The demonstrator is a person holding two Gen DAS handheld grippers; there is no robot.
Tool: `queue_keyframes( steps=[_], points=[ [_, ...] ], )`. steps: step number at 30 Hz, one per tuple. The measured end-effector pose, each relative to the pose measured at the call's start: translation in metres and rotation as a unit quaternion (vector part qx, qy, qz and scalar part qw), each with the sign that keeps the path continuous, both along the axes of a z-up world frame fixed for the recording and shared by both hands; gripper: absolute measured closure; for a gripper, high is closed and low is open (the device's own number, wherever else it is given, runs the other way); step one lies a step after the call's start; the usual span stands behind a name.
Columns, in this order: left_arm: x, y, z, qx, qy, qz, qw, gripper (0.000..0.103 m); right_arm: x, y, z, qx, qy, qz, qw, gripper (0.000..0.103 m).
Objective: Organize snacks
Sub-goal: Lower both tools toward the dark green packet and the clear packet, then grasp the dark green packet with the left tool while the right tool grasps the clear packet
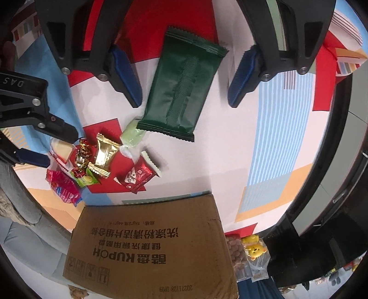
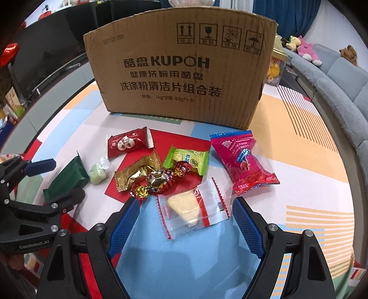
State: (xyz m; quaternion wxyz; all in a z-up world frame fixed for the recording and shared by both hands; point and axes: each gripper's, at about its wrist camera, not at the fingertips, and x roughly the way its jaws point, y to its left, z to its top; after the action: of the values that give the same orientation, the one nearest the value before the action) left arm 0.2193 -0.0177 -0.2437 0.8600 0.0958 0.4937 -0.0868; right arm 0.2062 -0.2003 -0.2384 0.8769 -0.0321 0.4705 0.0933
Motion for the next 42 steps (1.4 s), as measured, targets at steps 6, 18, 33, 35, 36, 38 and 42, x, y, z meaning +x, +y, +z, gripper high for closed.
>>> queue_keyframes(
  steps=[6,18,33,35,36,38,42],
  points=[
    [-0.002,-0.003,0.001,-0.01,0.002,-0.01,0.9999,0.043,0.002,-0.003,-0.004,0.01,0.005,0.0,1.0,0.025],
    [-0.01,-0.01,0.003,-0.009,0.0,-0.022,0.9997,0.056,0.001,0.0,-0.001,0.007,-0.001,0.009,1.0,0.062],
    [-0.014,-0.011,0.009,-0.003,-0.006,-0.017,0.9998,0.056,-0.006,0.001,0.015,-0.003,-0.018,0.016,1.0,0.071],
    [-0.015,-0.011,0.011,-0.002,-0.008,-0.017,0.9998,0.056,-0.007,0.001,0.017,-0.003,-0.02,0.016,1.0,0.071],
    [-0.016,-0.011,0.012,-0.003,-0.01,-0.017,0.9998,0.056,-0.008,0.001,0.018,-0.004,-0.022,0.015,1.0,0.071],
    [-0.017,-0.01,0.014,-0.003,-0.013,-0.017,0.9998,0.056,-0.009,0.001,0.021,-0.004,-0.026,0.015,1.0,0.071],
    [-0.02,-0.01,0.019,-0.005,-0.017,-0.015,0.9997,0.056,-0.013,0.0,0.026,-0.006,-0.033,0.016,0.999,0.071]
  ],
)
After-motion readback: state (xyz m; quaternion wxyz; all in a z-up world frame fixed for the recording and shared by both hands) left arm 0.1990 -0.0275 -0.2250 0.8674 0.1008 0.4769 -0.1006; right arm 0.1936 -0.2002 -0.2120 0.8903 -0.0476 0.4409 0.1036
